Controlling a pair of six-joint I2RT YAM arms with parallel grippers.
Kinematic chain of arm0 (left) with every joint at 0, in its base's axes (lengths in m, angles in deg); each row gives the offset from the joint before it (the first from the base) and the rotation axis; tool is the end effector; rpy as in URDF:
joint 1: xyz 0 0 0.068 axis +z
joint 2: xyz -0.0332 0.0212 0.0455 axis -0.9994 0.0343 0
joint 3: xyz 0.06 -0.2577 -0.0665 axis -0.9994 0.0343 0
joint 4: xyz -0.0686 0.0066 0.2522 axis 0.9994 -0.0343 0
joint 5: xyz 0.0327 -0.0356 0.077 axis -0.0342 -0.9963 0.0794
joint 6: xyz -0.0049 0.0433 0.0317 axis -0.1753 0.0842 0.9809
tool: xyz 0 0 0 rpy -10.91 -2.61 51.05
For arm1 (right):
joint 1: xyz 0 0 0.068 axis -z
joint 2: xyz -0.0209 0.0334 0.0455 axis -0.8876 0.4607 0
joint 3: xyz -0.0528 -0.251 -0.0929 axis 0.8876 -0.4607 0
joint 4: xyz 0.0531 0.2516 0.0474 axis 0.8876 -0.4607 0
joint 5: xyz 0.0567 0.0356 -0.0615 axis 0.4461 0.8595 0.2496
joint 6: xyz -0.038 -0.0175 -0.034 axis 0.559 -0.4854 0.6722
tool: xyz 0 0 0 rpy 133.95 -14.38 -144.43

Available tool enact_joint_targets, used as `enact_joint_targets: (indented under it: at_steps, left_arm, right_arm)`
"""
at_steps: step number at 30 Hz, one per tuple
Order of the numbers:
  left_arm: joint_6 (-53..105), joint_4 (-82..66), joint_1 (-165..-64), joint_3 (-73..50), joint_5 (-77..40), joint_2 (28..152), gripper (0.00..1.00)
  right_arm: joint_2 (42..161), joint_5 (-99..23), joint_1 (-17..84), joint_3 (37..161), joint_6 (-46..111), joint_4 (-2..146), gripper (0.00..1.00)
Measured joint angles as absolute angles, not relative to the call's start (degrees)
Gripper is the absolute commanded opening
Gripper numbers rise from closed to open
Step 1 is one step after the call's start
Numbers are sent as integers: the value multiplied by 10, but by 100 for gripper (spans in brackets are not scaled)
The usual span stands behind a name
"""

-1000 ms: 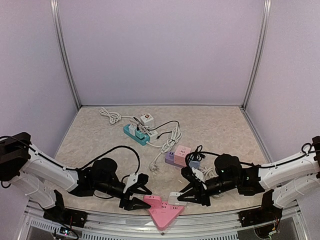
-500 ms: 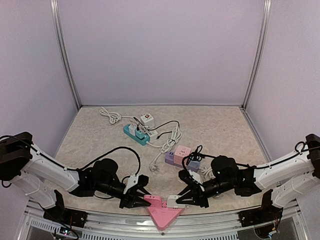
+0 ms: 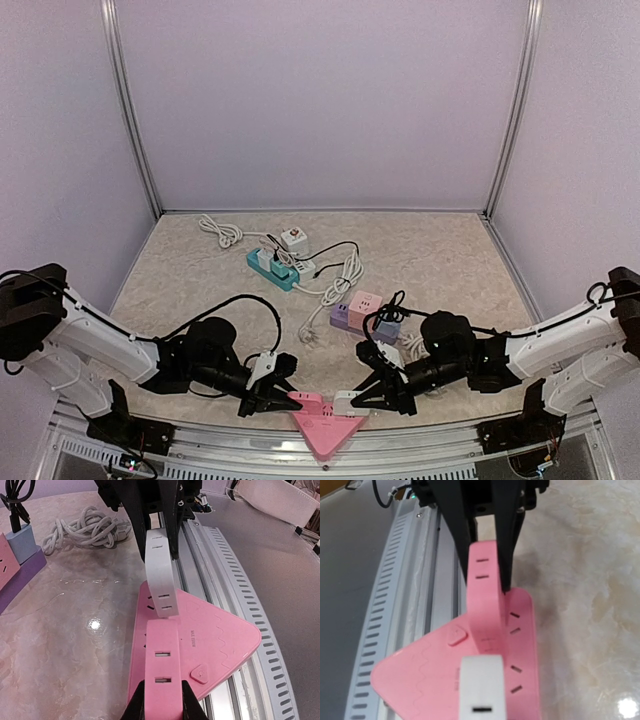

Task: Insert the plug
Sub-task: Insert the plug into the socket.

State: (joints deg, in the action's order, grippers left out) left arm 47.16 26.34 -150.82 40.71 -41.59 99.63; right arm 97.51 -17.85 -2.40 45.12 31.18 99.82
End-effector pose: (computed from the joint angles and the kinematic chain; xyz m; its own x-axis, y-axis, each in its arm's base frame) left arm 0.0964 -0.2278 0.1297 -0.0554 0.4167 -0.9074 0.9913 -0.0856 -0.0999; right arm 0.0870 0.2263 0.1537 -0.3352 -0.4233 -0.8417 -0.9369 0.0559 0.3450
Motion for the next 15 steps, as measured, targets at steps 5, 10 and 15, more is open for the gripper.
enact_joint_targets:
  at_steps: [5, 10, 15]
  left_arm:
    - [484, 263, -1508, 407, -418, 996, 0]
    - [487, 263, -1508, 408, -418, 996, 0]
    - [493, 264, -1508, 412, -419, 994, 0]
  right_arm:
    - [999, -175, -28, 452, 325, 1008, 0]
    - [1000, -180, -30, 453, 330, 1005, 0]
    - [996, -205, -45, 452, 337, 1000, 0]
